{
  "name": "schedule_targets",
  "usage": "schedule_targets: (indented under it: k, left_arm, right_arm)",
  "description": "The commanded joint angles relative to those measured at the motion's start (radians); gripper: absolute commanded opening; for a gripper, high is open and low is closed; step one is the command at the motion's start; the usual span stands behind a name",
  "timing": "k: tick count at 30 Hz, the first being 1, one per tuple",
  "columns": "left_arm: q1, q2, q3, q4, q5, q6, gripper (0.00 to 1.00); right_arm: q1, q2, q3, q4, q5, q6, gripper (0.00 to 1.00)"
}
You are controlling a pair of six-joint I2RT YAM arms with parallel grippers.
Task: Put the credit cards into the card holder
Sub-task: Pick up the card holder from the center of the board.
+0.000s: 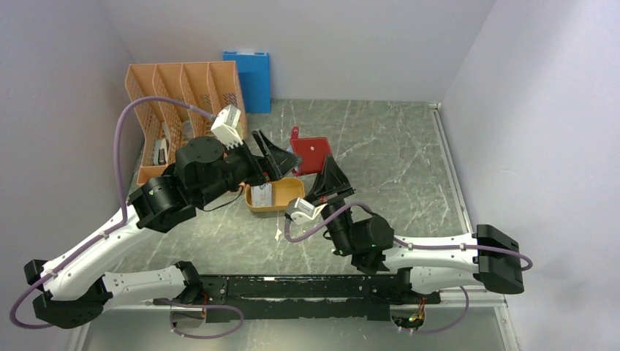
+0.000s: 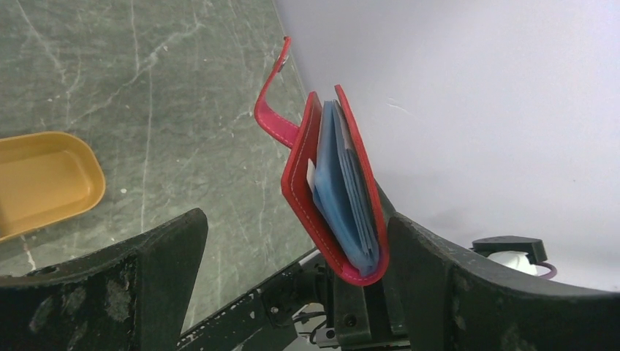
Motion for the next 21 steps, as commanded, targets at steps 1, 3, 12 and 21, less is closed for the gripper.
schedule_targets:
  k: [1, 3, 12, 21]
  left_arm:
    - [0.004, 0.001, 0.007, 0.046, 0.052, -0.043, 0.97]
    - [0.004, 0.025, 0.022, 0.053, 0.067, -0.069, 0.96]
    - [0.004, 0.028, 0.006, 0.095, 0.085, -0.107, 0.65]
    - [0.004, -0.023, -0.041, 0.120, 0.035, -0.071, 0.05]
  right_arm:
    - [0.025, 0.008, -0.008, 0.123, -0.032, -0.071, 0.00]
    - [0.031, 0.022, -0.005, 0.143, -0.038, -0.081, 0.00]
    - [0.033, 0.034, -0.002, 0.153, -0.034, -0.096, 0.00]
    - [0.068, 0.083, 0.112, -0.006, 0.120, 0.009, 0.29]
